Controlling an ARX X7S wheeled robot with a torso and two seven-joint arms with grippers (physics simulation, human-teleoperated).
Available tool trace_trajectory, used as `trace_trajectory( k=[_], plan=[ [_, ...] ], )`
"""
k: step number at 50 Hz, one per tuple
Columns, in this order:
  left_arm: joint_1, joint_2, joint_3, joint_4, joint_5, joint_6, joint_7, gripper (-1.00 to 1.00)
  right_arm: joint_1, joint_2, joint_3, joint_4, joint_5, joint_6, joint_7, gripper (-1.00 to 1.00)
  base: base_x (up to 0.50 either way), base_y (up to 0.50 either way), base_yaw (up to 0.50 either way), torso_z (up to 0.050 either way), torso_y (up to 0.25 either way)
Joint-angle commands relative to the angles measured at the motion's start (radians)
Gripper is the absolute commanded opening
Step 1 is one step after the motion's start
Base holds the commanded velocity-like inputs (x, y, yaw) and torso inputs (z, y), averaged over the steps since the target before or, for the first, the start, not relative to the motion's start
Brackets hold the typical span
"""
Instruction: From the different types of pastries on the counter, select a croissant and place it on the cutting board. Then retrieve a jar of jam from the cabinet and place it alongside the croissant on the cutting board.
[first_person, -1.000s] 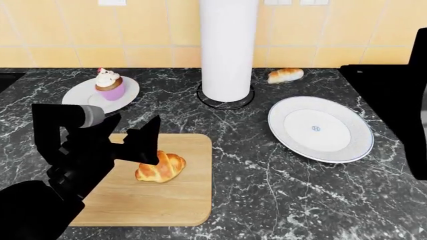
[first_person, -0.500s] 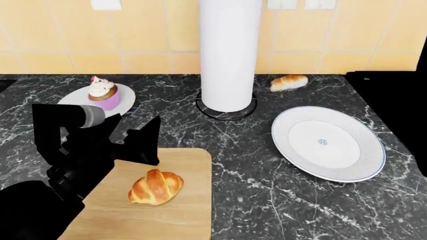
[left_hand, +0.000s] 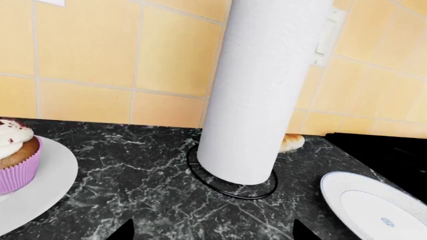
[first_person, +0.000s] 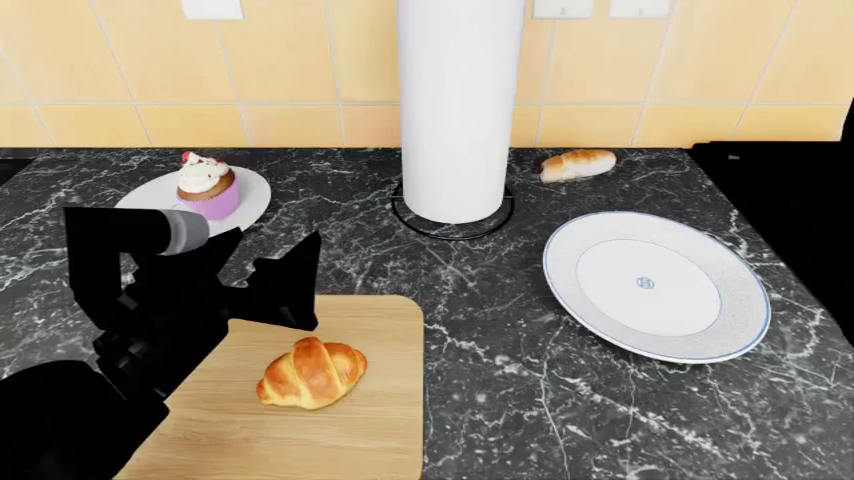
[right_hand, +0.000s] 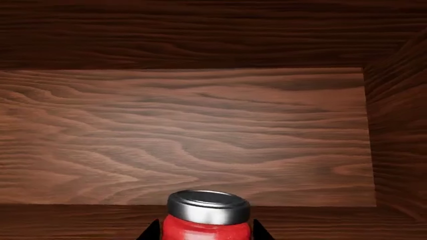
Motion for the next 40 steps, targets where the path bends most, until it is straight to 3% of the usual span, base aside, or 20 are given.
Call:
trace_trajectory(
  k=[1, 20, 40],
  plan=[
    [-0.001, -0.003, 0.005, -0.007, -0.002, 0.005, -0.006, 1.0, -0.056, 0.005, -0.007, 0.115, 0.07, 0.014, -0.013, -1.0, 0.02, 0.0, 0.0, 0.0, 0.0],
    [-0.006, -0.005, 0.014, 0.003, -0.027, -0.006, -0.039, 1.0, 0.015, 0.045, 0.027, -0.03, 0.179, 0.22, 0.051, -1.0, 0.0, 0.0, 0.0, 0.0, 0.0],
    [-0.017, -0.008, 0.024, 0.009, -0.06, -0.016, -0.067, 1.0, 0.101, 0.027, 0.049, -0.161, 0.256, 0.325, 0.11, -1.0, 0.0, 0.0, 0.0, 0.0, 0.0]
  ],
)
